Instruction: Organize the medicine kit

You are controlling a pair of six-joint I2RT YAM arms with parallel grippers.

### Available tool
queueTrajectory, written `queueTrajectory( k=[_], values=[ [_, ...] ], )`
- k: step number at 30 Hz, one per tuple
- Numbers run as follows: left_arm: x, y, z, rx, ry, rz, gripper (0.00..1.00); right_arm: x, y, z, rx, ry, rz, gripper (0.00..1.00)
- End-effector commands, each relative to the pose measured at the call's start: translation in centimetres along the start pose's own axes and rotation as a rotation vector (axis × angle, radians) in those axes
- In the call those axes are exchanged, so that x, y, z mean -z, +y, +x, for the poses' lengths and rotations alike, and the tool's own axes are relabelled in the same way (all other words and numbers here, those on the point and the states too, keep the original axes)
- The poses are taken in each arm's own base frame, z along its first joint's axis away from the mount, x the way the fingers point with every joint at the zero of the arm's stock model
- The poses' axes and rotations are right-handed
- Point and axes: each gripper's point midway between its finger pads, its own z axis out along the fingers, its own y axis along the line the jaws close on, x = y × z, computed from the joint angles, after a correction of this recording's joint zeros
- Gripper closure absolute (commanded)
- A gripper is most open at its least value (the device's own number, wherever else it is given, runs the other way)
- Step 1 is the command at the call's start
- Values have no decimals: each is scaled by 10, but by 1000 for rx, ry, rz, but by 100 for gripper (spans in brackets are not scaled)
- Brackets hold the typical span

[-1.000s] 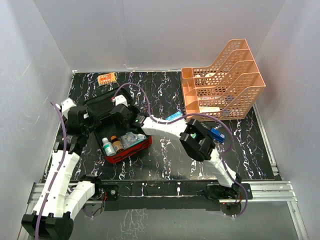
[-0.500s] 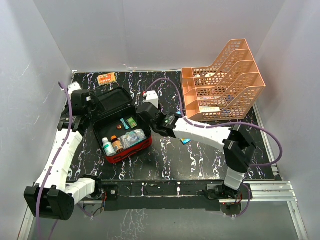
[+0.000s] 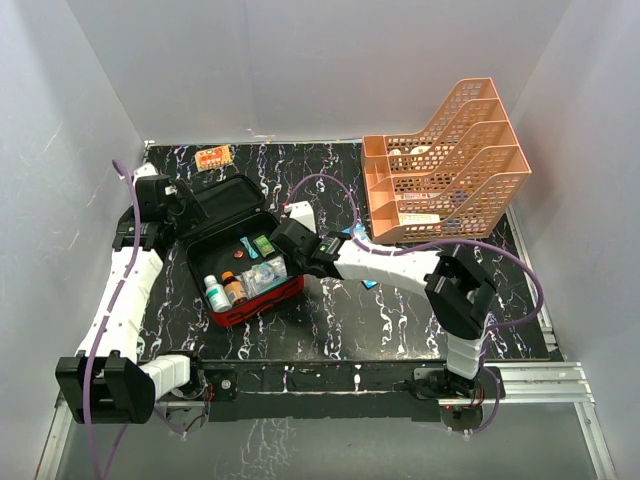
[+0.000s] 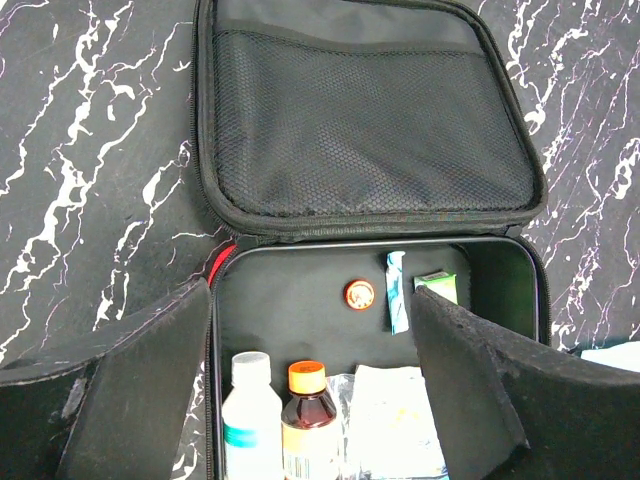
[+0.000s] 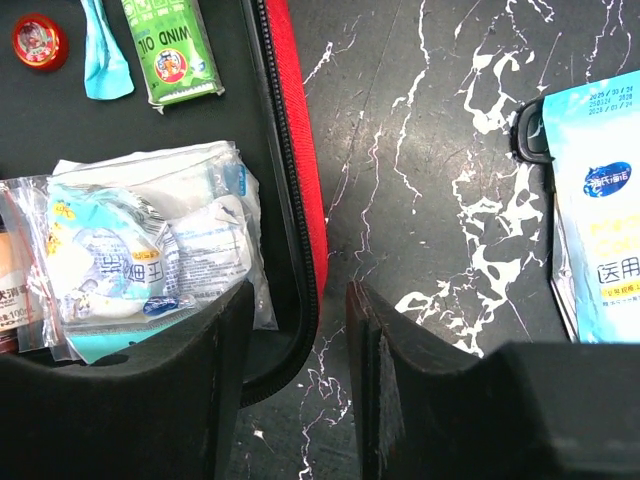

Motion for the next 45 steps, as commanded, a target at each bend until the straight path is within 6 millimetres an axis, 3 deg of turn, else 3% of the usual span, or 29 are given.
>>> queueTrajectory(
  k=[1, 7, 15, 29, 33, 39, 45],
  values=[
    [0, -3, -4, 16, 3, 31, 20, 0, -3, -8, -20, -22, 5, 62],
    [-9, 2, 4, 34, 47, 26, 20, -6, -12, 5, 18, 41, -17, 71],
    [-23, 17, -10, 96, 93, 3, 19, -4, -35, 9, 116, 74, -29, 81],
    [-72, 43, 47, 367, 346, 58, 19, -14, -81, 3, 202, 95, -63, 83],
    [-95, 36, 51, 471, 374, 159, 18, -16, -81, -2, 185, 84, -90, 78],
    [-129, 15, 32, 661, 368, 343, 13, -15, -73, -15, 160, 49, -122, 71],
    [-158, 4, 28, 801, 369, 492, 14, -17, -74, -21, 137, 32, -119, 69]
  ],
)
